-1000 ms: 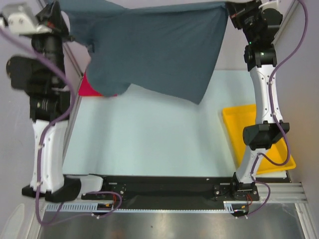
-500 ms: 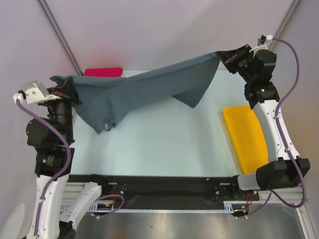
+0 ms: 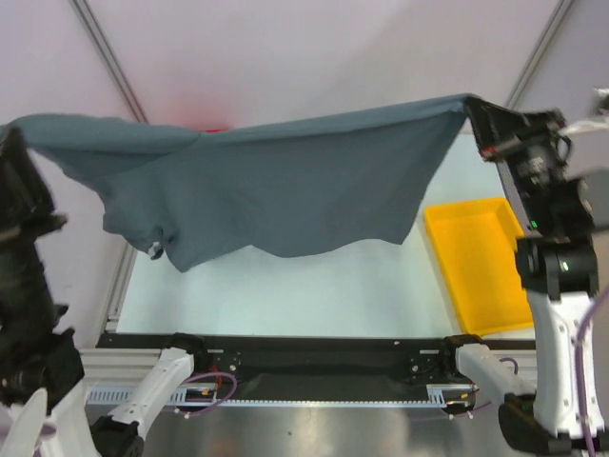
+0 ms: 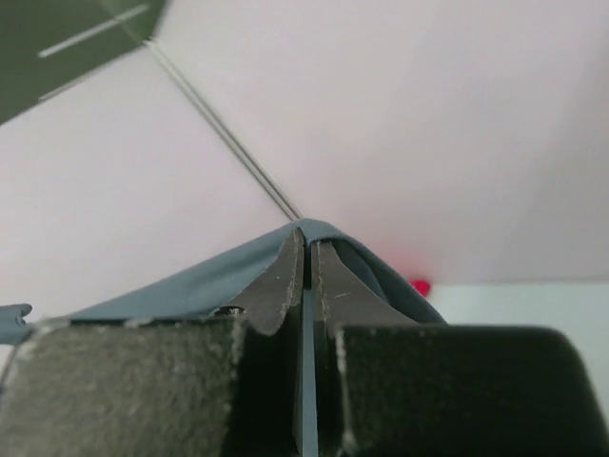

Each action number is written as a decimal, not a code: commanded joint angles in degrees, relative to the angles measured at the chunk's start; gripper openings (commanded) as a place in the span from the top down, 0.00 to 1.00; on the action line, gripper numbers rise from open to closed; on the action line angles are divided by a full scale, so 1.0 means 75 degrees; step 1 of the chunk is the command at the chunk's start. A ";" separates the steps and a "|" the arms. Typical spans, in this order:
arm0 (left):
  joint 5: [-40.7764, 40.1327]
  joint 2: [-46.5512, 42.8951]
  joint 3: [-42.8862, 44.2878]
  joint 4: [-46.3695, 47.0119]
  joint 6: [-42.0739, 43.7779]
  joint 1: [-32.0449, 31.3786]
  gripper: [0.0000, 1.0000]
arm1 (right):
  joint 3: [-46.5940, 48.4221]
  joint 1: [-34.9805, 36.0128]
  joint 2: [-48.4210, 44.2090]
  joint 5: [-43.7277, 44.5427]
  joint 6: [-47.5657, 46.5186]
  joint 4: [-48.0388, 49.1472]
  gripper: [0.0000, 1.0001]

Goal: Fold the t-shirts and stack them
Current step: Flatten the tshirt out

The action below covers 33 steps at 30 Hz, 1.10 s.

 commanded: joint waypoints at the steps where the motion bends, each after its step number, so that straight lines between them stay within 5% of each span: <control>1: 0.0646 -0.0507 -0.0238 0.1221 0.0034 0.0081 1.00 | -0.0244 -0.0016 -0.0749 0.0597 -0.0570 0.0664 1.00; 8: 0.1034 -0.0075 -0.0229 0.1760 -0.0096 0.0082 1.00 | -0.0398 -0.0016 -0.0763 0.0938 -0.0617 0.1168 1.00; 14: 0.0647 0.1423 -0.0300 0.2020 0.0371 0.0070 1.00 | -0.0620 0.0019 0.0642 0.0914 -0.0464 0.1848 1.00; 27: -0.0267 0.5700 -0.1681 0.3318 0.1791 0.0292 1.00 | -0.1183 0.0324 0.5082 0.0364 -0.0171 0.3370 1.00; 33: -0.0396 0.8158 -0.1601 0.4467 0.1733 0.0597 1.00 | 0.0115 0.0231 0.7837 -0.0234 -0.0136 0.3619 1.00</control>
